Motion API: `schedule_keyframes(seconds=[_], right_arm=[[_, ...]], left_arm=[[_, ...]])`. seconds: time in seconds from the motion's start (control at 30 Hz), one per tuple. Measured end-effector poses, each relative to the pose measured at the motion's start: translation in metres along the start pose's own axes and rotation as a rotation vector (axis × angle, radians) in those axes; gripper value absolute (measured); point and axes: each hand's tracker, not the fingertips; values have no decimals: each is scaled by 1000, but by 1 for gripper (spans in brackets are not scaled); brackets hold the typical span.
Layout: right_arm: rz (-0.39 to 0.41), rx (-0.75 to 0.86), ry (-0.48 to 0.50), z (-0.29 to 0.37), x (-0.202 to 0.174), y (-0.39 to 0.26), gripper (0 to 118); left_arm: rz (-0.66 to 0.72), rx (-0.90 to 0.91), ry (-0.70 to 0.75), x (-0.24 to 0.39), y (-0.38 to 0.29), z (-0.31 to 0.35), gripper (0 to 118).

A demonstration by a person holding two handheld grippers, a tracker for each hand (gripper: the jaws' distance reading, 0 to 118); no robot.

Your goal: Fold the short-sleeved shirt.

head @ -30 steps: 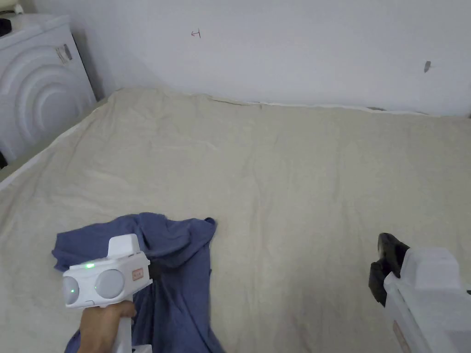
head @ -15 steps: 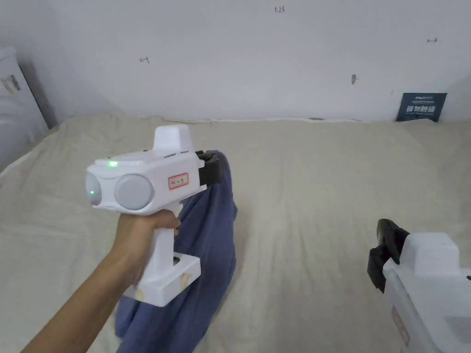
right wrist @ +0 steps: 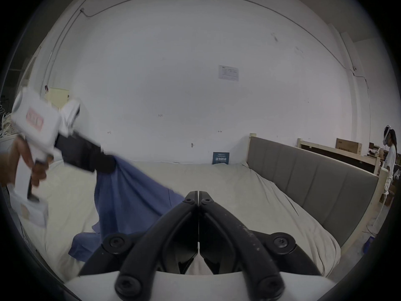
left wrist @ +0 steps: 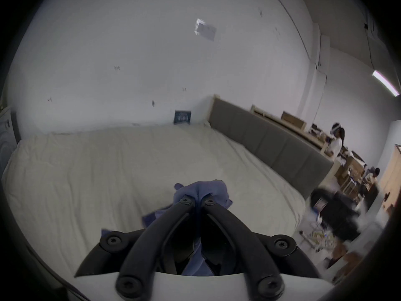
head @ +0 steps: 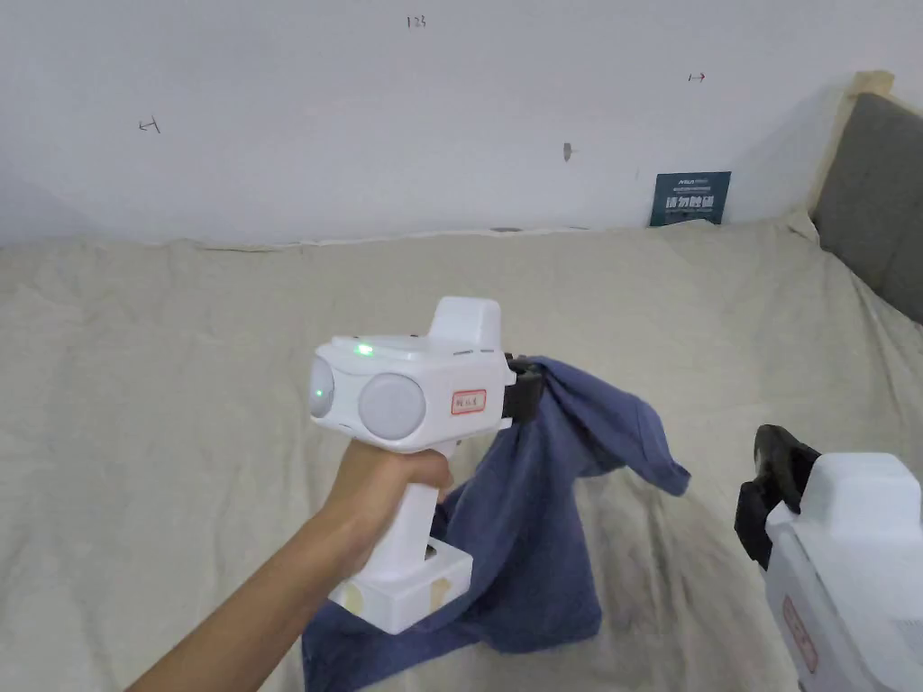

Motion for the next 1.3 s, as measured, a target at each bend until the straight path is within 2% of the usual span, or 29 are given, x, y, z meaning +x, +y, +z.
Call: schedule_keyframes(seconds=[0.13,0.33,0.47,0.53,0.57,0.6,0.63,0.67,0.7,0.87,1.03,1.13,1.23,1.3], right_arm=[[-8,-26,-11,-3,6,-9,2],[-9,-66,-3,-5,8,-21,2],[-14,-88,-2,-6,8,-25,2],[-12,-93,-2,-6,8,-26,2],[-10,-94,-2,-5,7,-26,2],[-9,-94,-1,-5,7,-26,2],[-10,-93,0,-5,6,-25,2],[-11,-91,1,-5,5,-23,2],[-13,-86,3,-4,3,-21,2],[-8,-53,20,-3,-5,-8,7],[-9,-19,37,-3,-15,7,7],[-8,5,38,-4,-21,15,7],[-6,25,35,-5,-28,23,7],[-6,38,37,-5,-31,27,7]], left_arm=[[-8,-194,-13,-4,-58,-50,4],[-27,-454,155,-22,-146,-116,4],[13,-494,220,-33,-171,-124,4],[57,-439,204,-33,-171,-114,8],[86,-409,204,-32,-167,-107,18],[94,-401,201,-31,-163,-103,35],[107,-387,196,-30,-158,-95,64],[118,-365,195,-38,-162,-97,101],[129,-326,195,-37,-156,-87,116],[122,-56,240,-27,-109,-10,114],[84,265,413,-26,-77,72,114],[65,382,522,-46,-77,97,113],[14,456,623,-57,-79,119,103],[-18,487,684,-63,-83,130,100]])
